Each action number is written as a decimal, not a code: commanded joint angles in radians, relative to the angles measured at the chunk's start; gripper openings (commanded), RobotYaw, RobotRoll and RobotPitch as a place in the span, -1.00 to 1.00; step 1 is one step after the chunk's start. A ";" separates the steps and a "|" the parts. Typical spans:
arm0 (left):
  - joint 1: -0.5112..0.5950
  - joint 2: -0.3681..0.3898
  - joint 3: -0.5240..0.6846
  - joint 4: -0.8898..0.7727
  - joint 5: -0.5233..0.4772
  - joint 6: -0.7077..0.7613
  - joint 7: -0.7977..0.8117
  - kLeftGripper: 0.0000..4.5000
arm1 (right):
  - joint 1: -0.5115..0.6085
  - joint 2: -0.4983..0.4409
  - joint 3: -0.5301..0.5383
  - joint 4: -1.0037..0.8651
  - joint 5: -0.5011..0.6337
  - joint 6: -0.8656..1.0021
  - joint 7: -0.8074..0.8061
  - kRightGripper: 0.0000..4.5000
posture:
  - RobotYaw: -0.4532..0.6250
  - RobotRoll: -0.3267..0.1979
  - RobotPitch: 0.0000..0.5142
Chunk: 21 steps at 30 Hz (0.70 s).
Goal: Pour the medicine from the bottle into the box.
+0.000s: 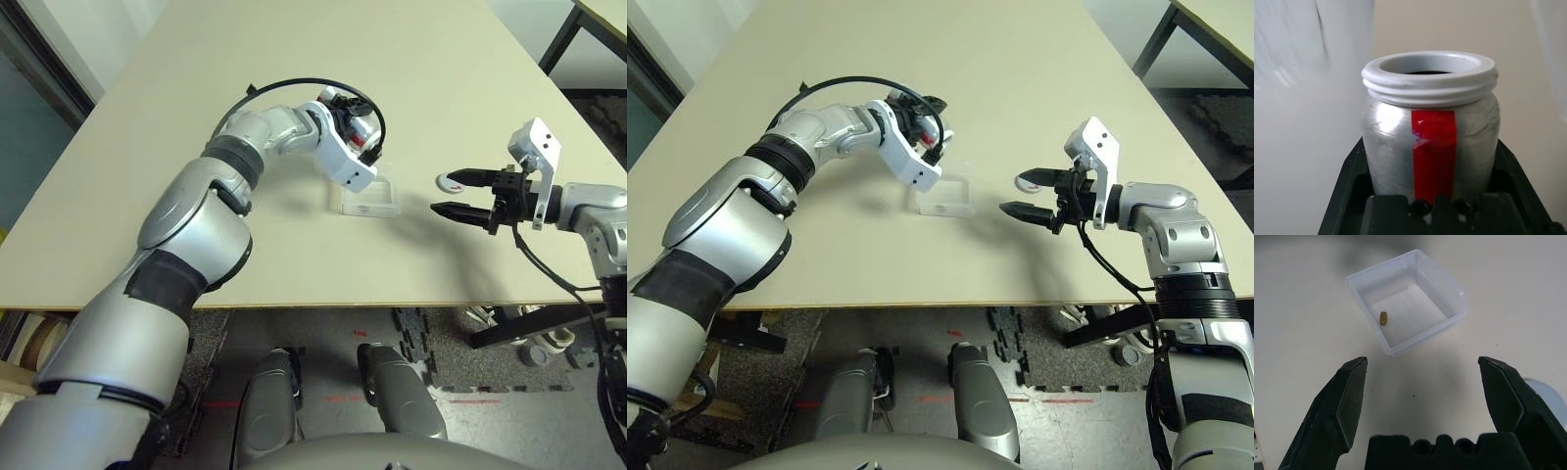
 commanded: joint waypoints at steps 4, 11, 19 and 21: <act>0.072 -0.048 0.305 -0.041 -0.359 0.252 -0.322 0.15 | -0.014 0.006 0.020 0.019 -0.012 -0.015 -0.001 1.00 | -0.58 0.25 -0.50; 0.182 -0.063 0.517 -0.164 -0.593 0.501 -0.355 0.15 | -0.013 0.004 0.022 0.019 -0.012 -0.016 0.000 1.00 | -0.57 0.25 -0.50; 0.272 -0.041 0.643 -0.186 -0.707 0.502 -0.261 0.15 | -0.020 -0.002 0.028 0.037 -0.016 -0.025 0.013 1.00 | -0.55 0.25 -0.49; 0.287 -0.038 0.650 -0.174 -0.711 0.485 -0.250 0.15 | -0.026 -0.002 0.031 0.041 -0.017 -0.027 0.016 1.00 | -0.55 0.25 -0.50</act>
